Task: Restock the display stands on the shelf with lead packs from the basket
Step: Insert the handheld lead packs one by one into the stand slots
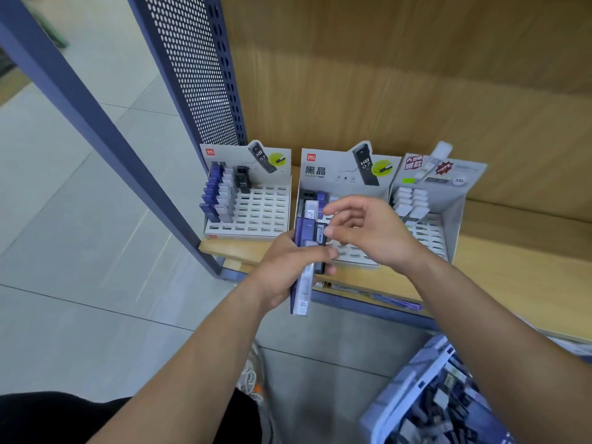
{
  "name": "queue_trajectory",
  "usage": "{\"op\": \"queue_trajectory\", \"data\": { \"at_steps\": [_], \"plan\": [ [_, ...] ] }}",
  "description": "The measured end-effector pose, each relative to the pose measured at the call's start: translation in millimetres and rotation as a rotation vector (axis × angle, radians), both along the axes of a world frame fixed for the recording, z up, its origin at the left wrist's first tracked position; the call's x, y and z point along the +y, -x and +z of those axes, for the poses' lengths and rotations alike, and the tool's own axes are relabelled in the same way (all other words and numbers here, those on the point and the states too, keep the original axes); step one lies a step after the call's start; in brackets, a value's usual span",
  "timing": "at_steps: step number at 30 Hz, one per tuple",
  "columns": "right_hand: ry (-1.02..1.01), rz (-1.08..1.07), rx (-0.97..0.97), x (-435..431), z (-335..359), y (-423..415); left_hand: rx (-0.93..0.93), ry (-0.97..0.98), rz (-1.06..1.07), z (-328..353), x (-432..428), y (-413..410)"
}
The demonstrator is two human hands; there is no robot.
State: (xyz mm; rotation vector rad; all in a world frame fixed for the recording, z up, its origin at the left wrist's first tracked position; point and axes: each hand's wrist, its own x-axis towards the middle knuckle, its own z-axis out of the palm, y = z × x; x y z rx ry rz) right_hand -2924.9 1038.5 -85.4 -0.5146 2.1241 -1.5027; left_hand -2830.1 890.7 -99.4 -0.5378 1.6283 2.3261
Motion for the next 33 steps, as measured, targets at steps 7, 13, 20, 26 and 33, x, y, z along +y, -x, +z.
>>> {"op": "queue_trajectory", "data": {
  "at_steps": [7,13,20,26,33],
  "plan": [
    [-0.019,0.018,-0.041,0,0,-3,-0.005,0.027,-0.002,3,-2,0],
    [0.02,0.021,-0.064,-2,-2,-2,-0.018,0.019,0.069,1,-2,3],
    [0.182,-0.07,-0.161,4,-6,8,-0.044,-0.008,0.207,-10,-16,9],
    [0.261,-0.104,-0.231,-2,-11,7,-0.042,0.032,0.168,-12,-14,10],
    [0.118,-0.047,-0.123,-3,-14,14,-0.026,0.047,0.178,-15,-15,9]
  ]
}}
